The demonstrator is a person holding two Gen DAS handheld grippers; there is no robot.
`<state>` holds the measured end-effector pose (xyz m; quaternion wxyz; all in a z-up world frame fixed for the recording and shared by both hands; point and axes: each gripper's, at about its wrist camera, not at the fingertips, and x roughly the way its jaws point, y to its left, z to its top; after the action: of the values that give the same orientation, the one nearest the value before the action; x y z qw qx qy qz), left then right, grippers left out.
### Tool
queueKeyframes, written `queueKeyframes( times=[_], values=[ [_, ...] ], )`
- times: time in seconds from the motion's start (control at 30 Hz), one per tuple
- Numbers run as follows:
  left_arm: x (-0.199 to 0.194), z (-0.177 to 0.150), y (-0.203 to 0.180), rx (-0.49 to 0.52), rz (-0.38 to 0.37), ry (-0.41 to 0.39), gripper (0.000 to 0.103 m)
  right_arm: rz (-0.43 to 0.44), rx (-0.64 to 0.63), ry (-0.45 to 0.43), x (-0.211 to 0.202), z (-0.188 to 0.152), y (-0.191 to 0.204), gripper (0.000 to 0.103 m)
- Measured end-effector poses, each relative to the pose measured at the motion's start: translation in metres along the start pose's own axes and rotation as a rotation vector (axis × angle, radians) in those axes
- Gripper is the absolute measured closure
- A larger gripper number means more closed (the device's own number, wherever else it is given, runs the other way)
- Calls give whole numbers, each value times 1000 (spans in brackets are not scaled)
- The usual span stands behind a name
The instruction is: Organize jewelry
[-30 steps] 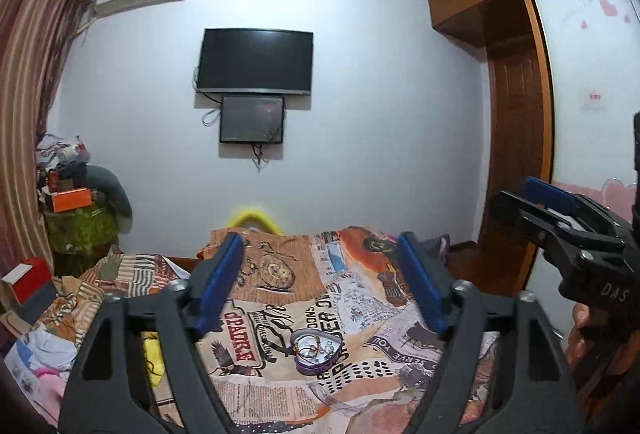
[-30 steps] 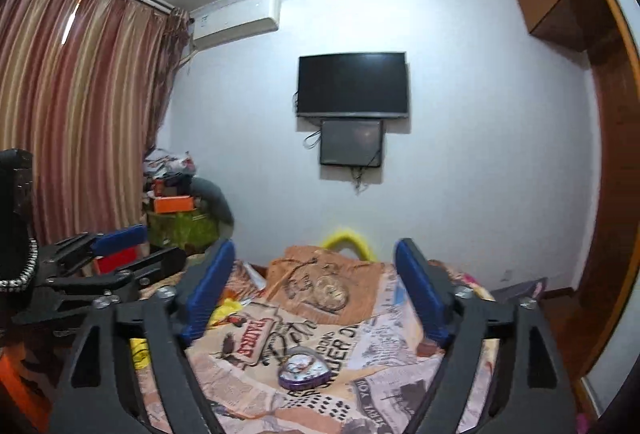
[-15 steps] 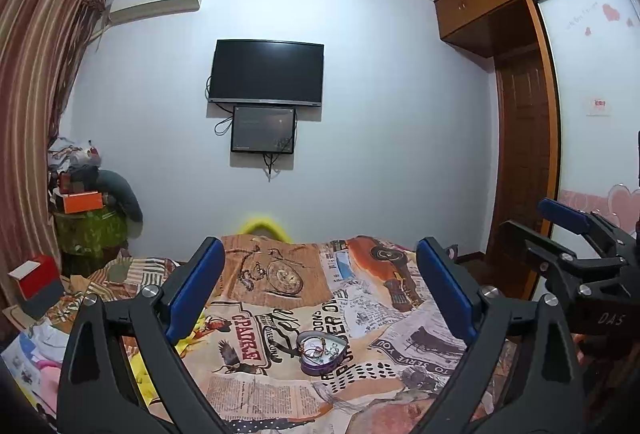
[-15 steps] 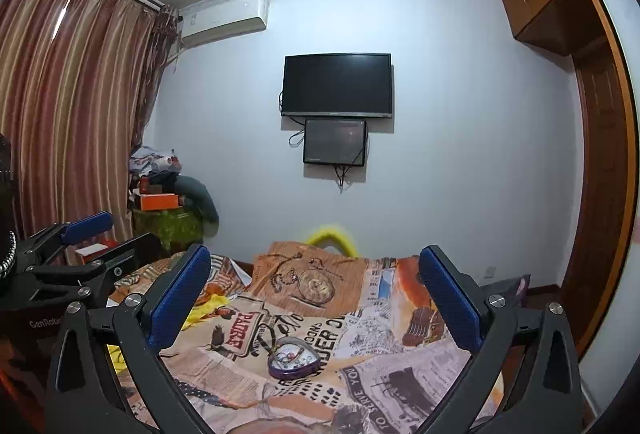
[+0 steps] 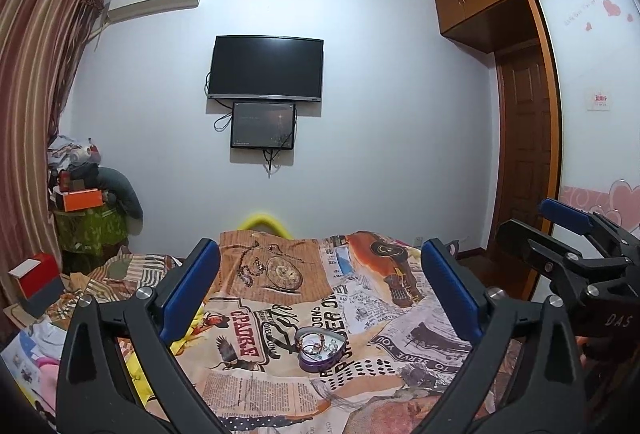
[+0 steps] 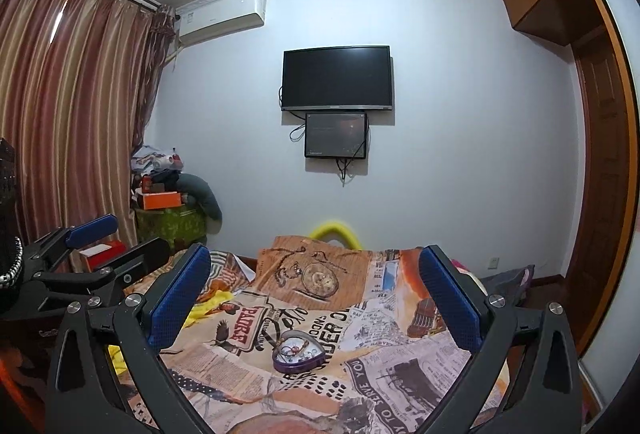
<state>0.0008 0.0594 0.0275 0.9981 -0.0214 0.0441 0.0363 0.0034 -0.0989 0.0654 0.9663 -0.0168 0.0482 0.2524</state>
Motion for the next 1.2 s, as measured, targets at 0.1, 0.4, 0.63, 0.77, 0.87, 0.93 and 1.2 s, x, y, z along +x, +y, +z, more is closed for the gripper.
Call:
queueKeyframes(
  times=[0.1,0.4,0.63,0.77,0.87,0.93,1.2],
  values=[
    [0,0,0,1,0,3,2,5,6,4,0,0,-1,0],
    [6,-1,0,-10,-2,17,2,4,13,15,-1,-1,-1,0],
    [9,-2,2,-18,-3,27,1,2,24,20,-2,0,-4,0],
    [9,-2,2,-19,-5,29,1,2,27,22,-2,0,-5,0],
    [9,-2,2,-19,-5,30,1,0,29,24,-2,0,-5,0],
    [10,-2,2,-20,-5,31,1,-2,32,26,-2,-1,-6,0],
    [13,-3,2,-25,-10,33,1,-3,38,30,-1,-1,-8,0]
  ],
)
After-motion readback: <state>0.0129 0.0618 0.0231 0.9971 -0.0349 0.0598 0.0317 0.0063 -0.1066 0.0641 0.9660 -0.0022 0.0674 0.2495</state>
